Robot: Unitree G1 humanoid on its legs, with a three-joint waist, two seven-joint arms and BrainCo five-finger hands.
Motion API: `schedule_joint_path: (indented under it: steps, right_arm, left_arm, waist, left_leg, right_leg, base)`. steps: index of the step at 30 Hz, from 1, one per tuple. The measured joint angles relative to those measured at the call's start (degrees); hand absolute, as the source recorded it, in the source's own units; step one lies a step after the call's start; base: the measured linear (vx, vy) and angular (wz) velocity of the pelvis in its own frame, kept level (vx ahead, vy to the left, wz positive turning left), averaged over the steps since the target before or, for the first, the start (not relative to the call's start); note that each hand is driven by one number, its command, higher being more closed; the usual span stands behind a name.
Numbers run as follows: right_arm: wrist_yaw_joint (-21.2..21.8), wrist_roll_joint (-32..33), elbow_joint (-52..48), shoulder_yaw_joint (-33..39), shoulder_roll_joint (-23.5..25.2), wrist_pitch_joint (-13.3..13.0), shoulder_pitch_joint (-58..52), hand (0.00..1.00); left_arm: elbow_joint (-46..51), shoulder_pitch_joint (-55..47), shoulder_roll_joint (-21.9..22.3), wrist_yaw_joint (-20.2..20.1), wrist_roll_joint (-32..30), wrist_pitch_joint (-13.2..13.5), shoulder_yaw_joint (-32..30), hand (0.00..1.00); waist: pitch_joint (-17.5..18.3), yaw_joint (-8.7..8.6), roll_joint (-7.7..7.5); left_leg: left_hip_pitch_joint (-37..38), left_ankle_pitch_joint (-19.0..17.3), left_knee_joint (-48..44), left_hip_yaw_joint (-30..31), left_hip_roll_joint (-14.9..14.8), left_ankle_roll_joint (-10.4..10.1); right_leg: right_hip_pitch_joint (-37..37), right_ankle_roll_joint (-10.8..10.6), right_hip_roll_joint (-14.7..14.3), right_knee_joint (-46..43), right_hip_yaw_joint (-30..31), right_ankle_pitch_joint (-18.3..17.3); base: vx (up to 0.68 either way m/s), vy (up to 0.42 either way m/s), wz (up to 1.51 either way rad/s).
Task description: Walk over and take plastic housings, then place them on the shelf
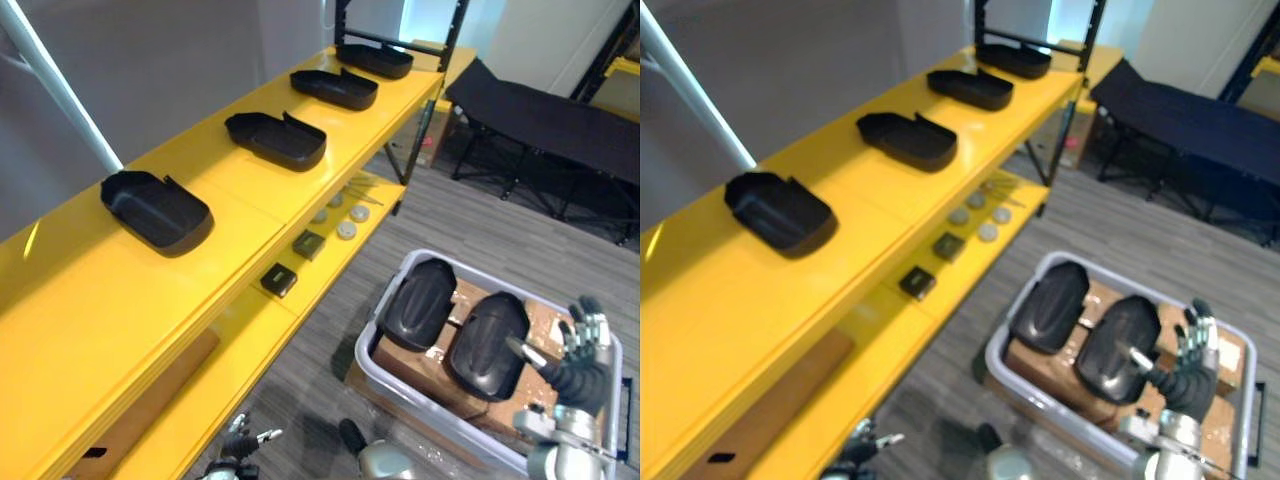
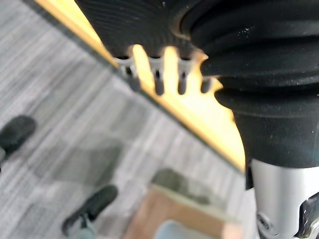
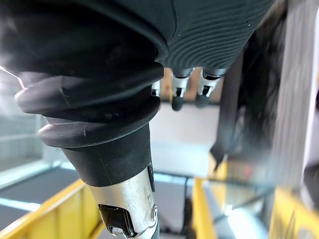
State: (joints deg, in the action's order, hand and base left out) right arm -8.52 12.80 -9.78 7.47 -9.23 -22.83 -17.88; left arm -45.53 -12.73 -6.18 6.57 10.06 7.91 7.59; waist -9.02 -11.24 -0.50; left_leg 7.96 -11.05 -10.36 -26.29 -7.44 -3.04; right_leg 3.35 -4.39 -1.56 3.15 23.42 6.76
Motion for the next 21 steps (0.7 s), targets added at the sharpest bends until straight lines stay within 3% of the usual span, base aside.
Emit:
schedule_joint_path:
  steps: [2,3,5,10,13,16,17,19,21]
  right_arm:
    - [0.28,1.01,4.37,-3.13,-1.92,0.00,5.62,0.00]
    - [-0.26,1.14,6.66,-4.30,-2.60,0.03,8.09,0.00]
    - [-1.50,1.14,8.47,-6.09,-2.40,0.10,10.16,0.00]
    - [-6.05,1.18,8.96,-10.50,-0.63,0.41,12.00,0.00]
    - [-8.93,1.04,7.37,-10.51,2.18,0.67,9.03,0.00]
    - [-9.15,-0.10,2.50,-11.62,5.24,0.61,1.49,0.00]
    - [-8.50,-0.09,0.52,-12.34,5.59,0.57,-0.99,0.00]
    - [-6.30,0.33,-0.27,-12.46,5.70,0.37,-2.63,0.00]
    - [-4.42,1.68,-0.25,-13.48,5.79,-0.02,-2.55,0.00]
  left_arm:
    - [1.83,-1.60,0.57,1.33,1.78,0.83,-0.05,0.00]
    - [2.52,-2.29,1.03,1.93,3.02,1.79,0.00,0.00]
    - [2.63,-2.80,1.24,2.41,2.91,2.14,-0.02,0.00]
    - [4.63,-1.78,0.60,2.91,1.70,4.69,-0.09,0.00]
    - [6.89,0.18,1.33,2.86,0.12,4.63,0.33,0.00]
    - [10.33,0.31,2.90,2.87,0.13,4.52,0.32,0.00]
    - [11.28,0.09,3.37,3.38,0.13,4.53,-0.05,0.00]
    - [12.23,-0.27,3.90,4.29,0.53,4.28,-0.16,0.00]
    - [13.39,-0.33,3.60,4.74,2.04,3.49,-0.93,0.00]
  waist:
    - [-0.35,1.76,0.55]
    - [-0.43,3.18,2.13]
    - [-0.06,4.28,3.20]
    - [-2.64,6.50,0.76]
    - [-5.32,6.22,0.91]
    - [-6.04,5.84,0.03]
    - [-6.35,6.07,-0.68]
    - [-6.42,5.88,-0.26]
    - [-6.44,6.35,0.12]
  left_leg:
    - [-2.90,-4.03,-6.28,8.22,0.13,1.99]
    - [-3.38,-7.13,-7.92,12.50,0.02,2.20]
    - [-4.14,-9.27,-8.13,13.43,0.31,-0.06]
    - [-8.38,-11.09,-13.58,13.69,2.44,1.52]
    - [-10.18,-12.62,-18.45,14.62,2.61,2.32]
    - [-9.65,-13.72,-20.43,12.31,2.67,3.16]
    - [-9.01,-13.76,-20.12,9.71,2.27,3.59]
    - [-8.93,-12.97,-19.66,6.30,0.00,4.61]
    - [-8.16,-11.29,-17.75,2.91,-2.60,3.99]
  right_leg:
    - [0.77,-0.25,-0.54,-0.75,2.67,0.18]
    - [1.15,-0.62,-1.52,-0.83,3.74,0.42]
    - [2.37,-1.31,-1.44,-0.94,3.99,0.85]
    - [5.91,-1.28,0.60,-4.92,1.60,0.60]
    - [7.28,-1.86,0.60,-8.95,-1.25,0.97]
    - [7.41,-3.49,0.86,-9.66,-1.54,2.14]
    - [7.04,-0.61,1.88,-8.24,-4.36,1.33]
    - [9.17,2.82,2.81,-10.15,-11.62,-1.31]
    - [11.90,3.31,3.44,-17.68,-18.41,-1.73]
  base:
    - [-0.07,0.135,-0.87]
    - [-0.11,0.217,-0.70]
    - [-0.12,0.214,-0.34]
    - [-0.14,0.125,0.01]
    - [-0.08,0.091,0.02]
    - [-0.11,0.104,-0.42]
    - [-0.15,0.053,-0.77]
    - [-0.16,0.009,-0.92]
    - [-0.07,-0.046,-0.98]
